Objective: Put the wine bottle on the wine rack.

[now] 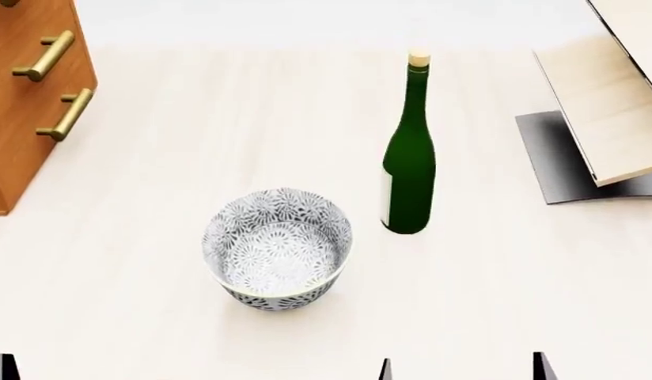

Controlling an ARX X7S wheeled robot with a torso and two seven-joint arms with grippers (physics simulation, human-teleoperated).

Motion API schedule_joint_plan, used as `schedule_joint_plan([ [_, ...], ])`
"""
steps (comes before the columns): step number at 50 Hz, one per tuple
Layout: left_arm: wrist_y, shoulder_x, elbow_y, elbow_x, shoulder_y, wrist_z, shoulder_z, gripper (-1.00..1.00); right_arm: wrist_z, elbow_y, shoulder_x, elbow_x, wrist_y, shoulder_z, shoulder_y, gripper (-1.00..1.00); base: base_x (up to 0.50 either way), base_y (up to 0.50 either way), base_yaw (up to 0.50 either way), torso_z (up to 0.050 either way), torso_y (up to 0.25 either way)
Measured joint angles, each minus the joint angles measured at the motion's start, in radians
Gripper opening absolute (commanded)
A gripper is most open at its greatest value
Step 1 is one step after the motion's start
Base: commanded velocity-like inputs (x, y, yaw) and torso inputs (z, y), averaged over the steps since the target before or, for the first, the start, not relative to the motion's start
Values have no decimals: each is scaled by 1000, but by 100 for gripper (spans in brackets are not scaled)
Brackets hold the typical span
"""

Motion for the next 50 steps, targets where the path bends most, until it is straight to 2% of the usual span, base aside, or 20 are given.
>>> schedule_joint_plan([
  [50,-11,-33,-1,2,-8,-38,27,100,24,9,40,24,25,-42,10,100,172,0,0,0,0],
])
